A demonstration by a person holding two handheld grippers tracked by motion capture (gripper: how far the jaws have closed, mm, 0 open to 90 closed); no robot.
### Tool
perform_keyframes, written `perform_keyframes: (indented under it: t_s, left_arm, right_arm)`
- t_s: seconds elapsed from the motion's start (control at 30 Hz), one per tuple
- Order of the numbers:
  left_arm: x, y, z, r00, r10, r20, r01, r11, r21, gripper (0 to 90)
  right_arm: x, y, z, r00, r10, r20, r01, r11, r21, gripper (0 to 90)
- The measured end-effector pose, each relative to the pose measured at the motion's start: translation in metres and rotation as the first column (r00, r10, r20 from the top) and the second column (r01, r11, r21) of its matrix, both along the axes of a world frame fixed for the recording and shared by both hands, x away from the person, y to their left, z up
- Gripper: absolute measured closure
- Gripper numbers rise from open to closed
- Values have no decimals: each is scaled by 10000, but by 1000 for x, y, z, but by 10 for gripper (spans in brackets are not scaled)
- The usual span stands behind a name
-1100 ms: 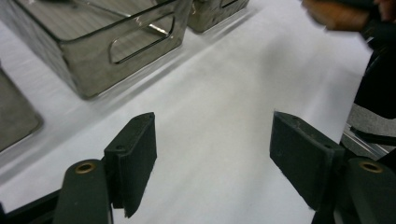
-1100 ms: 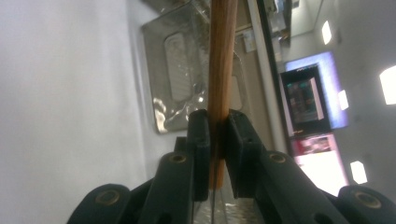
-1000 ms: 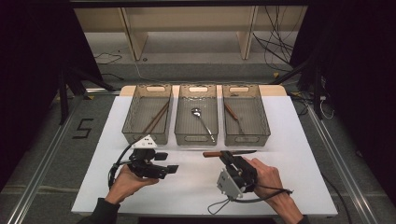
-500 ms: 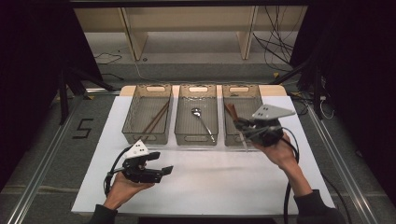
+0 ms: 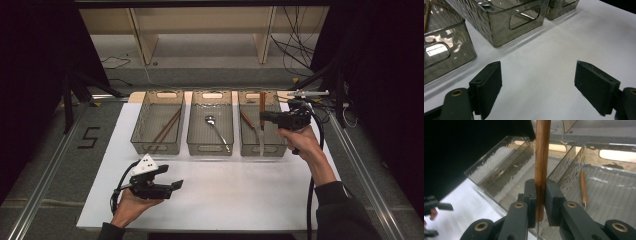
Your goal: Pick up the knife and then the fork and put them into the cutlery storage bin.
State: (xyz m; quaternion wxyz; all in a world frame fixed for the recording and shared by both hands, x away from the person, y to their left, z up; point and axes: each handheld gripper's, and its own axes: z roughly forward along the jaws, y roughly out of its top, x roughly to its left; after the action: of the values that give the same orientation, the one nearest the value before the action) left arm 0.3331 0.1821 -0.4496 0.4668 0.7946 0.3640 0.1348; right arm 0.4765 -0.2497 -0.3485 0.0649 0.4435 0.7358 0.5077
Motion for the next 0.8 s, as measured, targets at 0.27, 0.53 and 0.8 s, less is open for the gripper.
perform_keyframes:
  t_s: [0.27,0.53,0.8]
  left_arm:
    - [-2,3,-3,10000,87,43,-87,10000,21,214]
    - [-1,3,-5,10000,75,-14,-75,10000,24,214]
    - [-1,3,-7,9999,112,-15,-112,9999,5,208]
  right_arm:
    - [22,-7,3,9984,-311,-476,346,9967,736,812]
    - [38,-7,14,9953,-880,-399,911,9922,851,812]
    - [53,-5,10,9830,-1743,-571,1767,9835,397,812]
